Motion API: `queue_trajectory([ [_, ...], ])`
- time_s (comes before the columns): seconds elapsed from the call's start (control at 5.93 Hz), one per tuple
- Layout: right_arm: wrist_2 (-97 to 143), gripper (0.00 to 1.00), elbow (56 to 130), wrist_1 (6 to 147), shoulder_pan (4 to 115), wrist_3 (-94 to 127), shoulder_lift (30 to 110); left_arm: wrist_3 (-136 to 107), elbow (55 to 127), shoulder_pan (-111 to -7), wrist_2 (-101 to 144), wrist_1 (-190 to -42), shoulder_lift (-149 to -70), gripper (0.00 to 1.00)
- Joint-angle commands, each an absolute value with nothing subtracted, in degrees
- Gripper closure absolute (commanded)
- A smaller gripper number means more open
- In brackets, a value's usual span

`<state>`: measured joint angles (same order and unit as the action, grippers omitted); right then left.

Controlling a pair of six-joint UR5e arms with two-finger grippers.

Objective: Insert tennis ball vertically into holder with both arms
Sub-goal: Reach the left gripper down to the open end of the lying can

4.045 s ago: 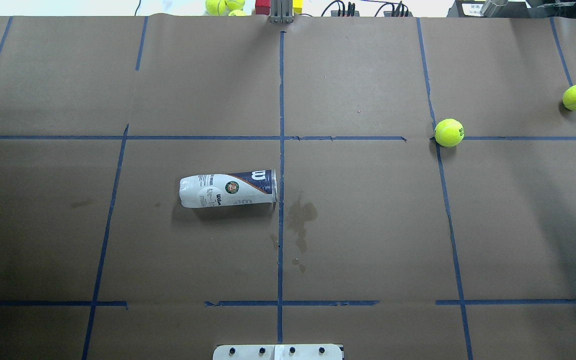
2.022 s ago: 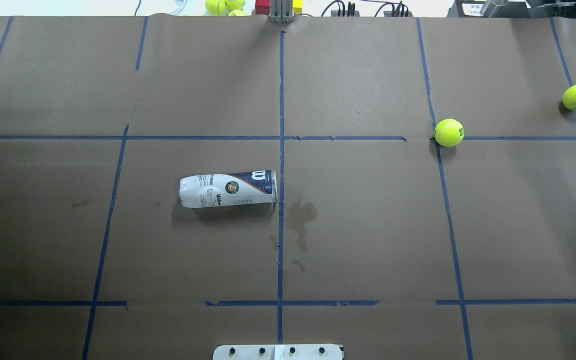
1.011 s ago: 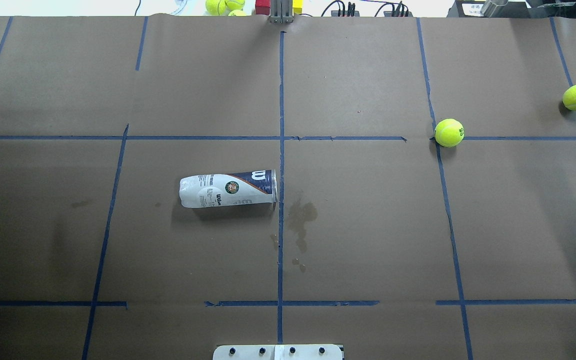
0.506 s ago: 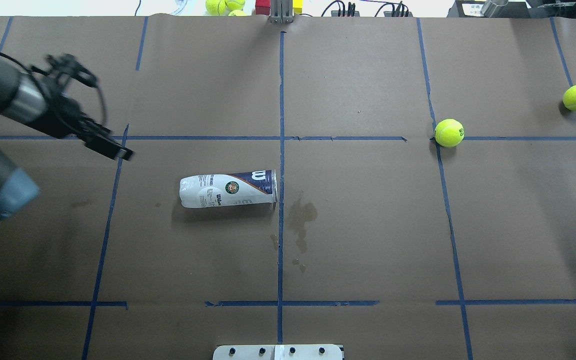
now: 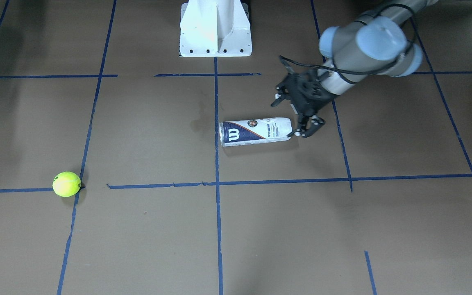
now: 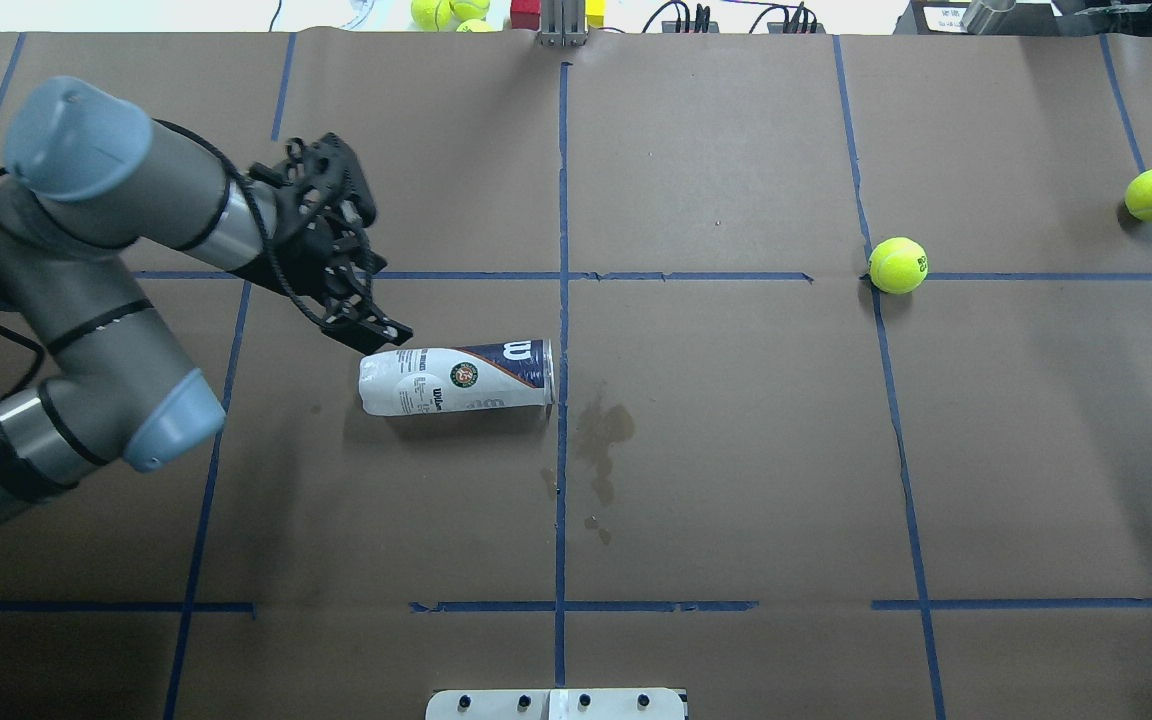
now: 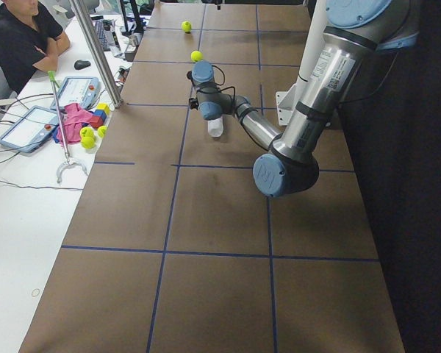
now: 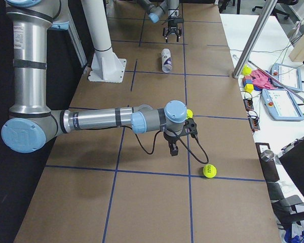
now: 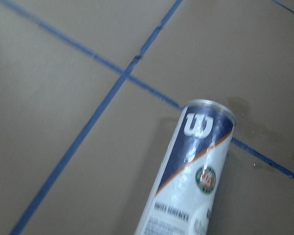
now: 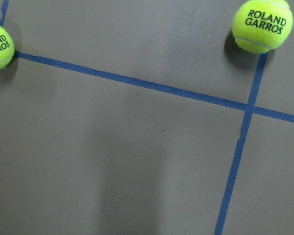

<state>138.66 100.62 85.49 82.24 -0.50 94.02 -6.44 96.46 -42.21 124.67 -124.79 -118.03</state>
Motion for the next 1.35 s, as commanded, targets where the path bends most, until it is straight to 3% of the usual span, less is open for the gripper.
queue_trajectory([
  [0.0,138.60,0.00,100.29,85.43,82.18,-0.62,93.69,0.66,96.06,-38.59,120.41,-115.40,-123.80,0.00],
  [0.17,138.69,0.00,100.54,85.43,82.09,-0.53,93.43,6.27,96.93,-38.58,120.24,-101.13,-128.80,0.00],
  [0.51,138.78,0.00,100.55,85.43,82.00,-0.62,93.34,9.47,96.16,-34.49,112.13,-94.24,-131.03,0.00],
  [0.84,138.78,0.00,100.37,85.52,82.00,-0.53,93.34,12.13,95.37,-31.03,107.08,-79.25,-138.65,0.00],
  [1.18,138.69,0.00,100.46,85.52,82.00,-0.44,93.43,14.32,86.79,-27.61,100.21,-77.34,-144.29,0.00],
])
